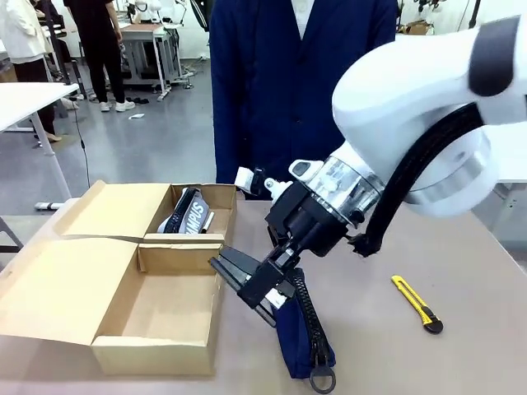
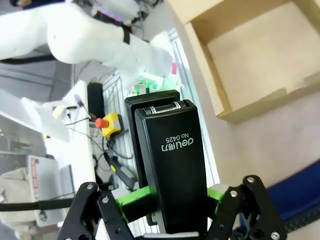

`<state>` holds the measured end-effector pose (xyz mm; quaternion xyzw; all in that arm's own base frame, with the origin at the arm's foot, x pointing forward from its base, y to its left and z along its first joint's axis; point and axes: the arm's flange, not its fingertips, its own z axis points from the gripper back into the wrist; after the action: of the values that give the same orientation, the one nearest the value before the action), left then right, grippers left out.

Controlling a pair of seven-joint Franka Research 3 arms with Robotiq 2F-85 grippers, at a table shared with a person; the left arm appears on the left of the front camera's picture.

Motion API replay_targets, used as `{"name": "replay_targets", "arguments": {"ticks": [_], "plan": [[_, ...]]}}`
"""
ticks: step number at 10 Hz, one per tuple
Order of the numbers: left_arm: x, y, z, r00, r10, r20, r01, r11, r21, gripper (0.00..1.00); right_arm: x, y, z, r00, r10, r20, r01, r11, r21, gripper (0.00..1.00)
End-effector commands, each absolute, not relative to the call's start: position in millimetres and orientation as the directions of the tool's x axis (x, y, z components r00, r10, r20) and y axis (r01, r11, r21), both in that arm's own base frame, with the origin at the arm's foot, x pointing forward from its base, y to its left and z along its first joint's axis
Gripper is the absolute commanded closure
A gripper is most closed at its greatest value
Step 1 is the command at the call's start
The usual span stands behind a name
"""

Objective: Place items inside the box.
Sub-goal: Pick up a Pencil pouch or Stapler and place it inside the Mailer Box closest to the robot.

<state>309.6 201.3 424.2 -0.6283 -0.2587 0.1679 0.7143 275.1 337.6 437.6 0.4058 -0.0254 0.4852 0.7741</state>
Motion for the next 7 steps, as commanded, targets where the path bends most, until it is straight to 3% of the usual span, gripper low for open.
{"name": "replay_targets", "arguments": {"ticks": [1, 3, 4, 7], "plan": [[309, 200, 425, 0.805, 0.565, 0.179, 0.113, 0.149, -0.982, 0.00, 268, 304, 454, 0.554, 0.696, 0.456, -0.764, 0.209, 0.610, 1.00], [309, 200, 425, 0.805, 0.565, 0.179, 0.113, 0.149, -0.982, 0.00, 275, 329, 442, 0.534, 0.723, 0.438, -0.770, 0.204, 0.604, 1.00], [309, 200, 425, 0.805, 0.565, 0.179, 0.113, 0.149, -0.982, 0.00, 271, 349, 445, 0.651, 0.670, 0.358, -0.684, 0.313, 0.659, 1.00], [309, 200, 425, 0.805, 0.565, 0.179, 0.113, 0.149, -0.982, 0.00, 260, 443, 466, 0.800, 0.569, 0.191, -0.503, 0.463, 0.730, 1.00]]}}
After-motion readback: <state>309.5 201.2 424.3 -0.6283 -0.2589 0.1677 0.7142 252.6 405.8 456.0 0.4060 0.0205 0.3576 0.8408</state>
